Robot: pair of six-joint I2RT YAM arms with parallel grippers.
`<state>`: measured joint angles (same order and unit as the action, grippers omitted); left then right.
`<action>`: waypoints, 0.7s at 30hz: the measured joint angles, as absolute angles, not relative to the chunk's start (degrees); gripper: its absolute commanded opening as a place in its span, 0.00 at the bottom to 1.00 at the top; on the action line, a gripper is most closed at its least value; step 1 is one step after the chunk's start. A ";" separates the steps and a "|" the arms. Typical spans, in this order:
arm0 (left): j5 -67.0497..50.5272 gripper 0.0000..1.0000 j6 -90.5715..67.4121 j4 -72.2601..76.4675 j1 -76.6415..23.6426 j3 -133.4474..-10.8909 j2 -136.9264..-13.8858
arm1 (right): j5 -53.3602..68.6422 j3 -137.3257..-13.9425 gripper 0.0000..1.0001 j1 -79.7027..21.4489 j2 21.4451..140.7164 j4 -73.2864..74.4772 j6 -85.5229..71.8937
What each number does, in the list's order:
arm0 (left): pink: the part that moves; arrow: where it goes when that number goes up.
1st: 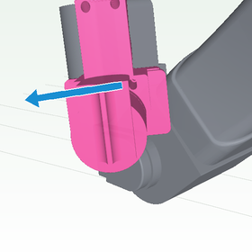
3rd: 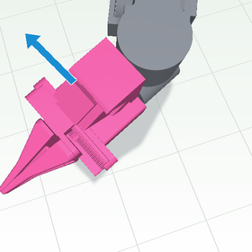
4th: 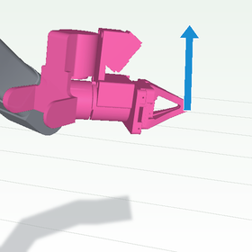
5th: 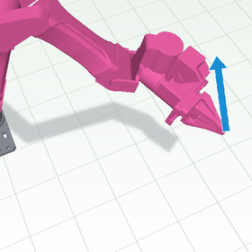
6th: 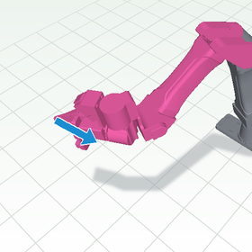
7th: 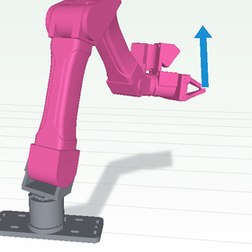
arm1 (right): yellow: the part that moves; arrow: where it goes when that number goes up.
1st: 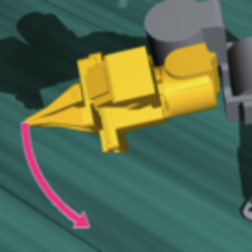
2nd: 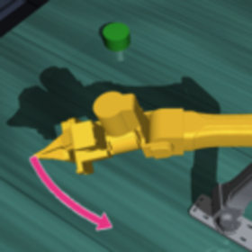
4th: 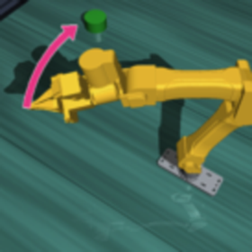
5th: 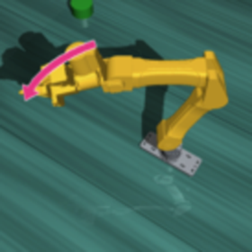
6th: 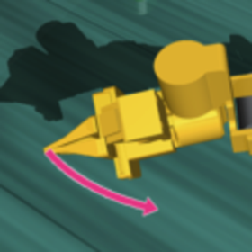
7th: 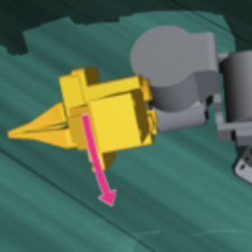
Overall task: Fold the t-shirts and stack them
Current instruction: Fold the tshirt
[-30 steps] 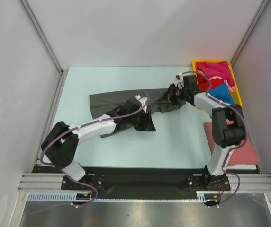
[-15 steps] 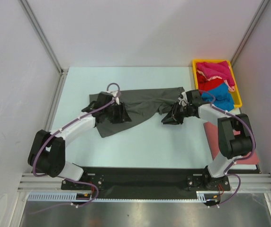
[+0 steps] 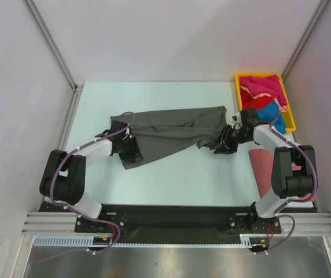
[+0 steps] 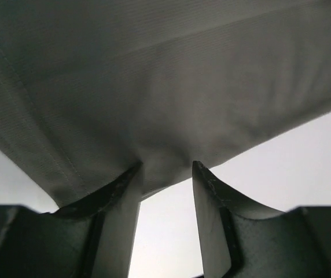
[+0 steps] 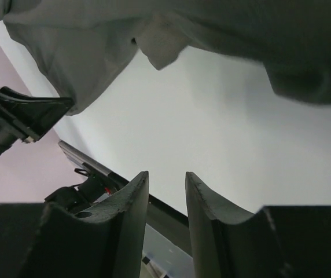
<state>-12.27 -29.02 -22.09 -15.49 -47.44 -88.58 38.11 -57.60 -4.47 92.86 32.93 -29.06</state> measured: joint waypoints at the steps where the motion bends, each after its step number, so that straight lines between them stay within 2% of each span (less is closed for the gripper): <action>1: -12.25 0.48 -29.32 -22.00 -14.61 -46.41 -89.52 | 37.65 -58.59 0.38 -4.38 92.75 33.61 -28.53; 6: -15.03 0.46 -30.94 -21.30 -11.14 -46.26 -90.74 | 38.17 -61.89 0.42 -3.57 92.31 35.51 -26.20; 11: -17.47 0.47 -31.75 -22.06 -8.60 -46.30 -91.09 | 41.30 -61.73 0.40 -1.21 91.74 36.03 -25.61; 15: -18.98 0.50 -32.12 -22.87 -5.56 -45.36 -90.52 | 35.57 -62.02 0.28 -0.56 90.48 37.50 -24.18; 19: -20.62 0.50 -32.58 -23.42 -1.04 -43.22 -88.60 | 30.06 -61.63 0.09 -0.93 87.90 36.01 -22.41; 21: -21.23 0.50 -32.60 -24.16 1.63 -42.37 -87.68 | 27.53 -61.30 0.05 -1.83 87.53 34.92 -21.21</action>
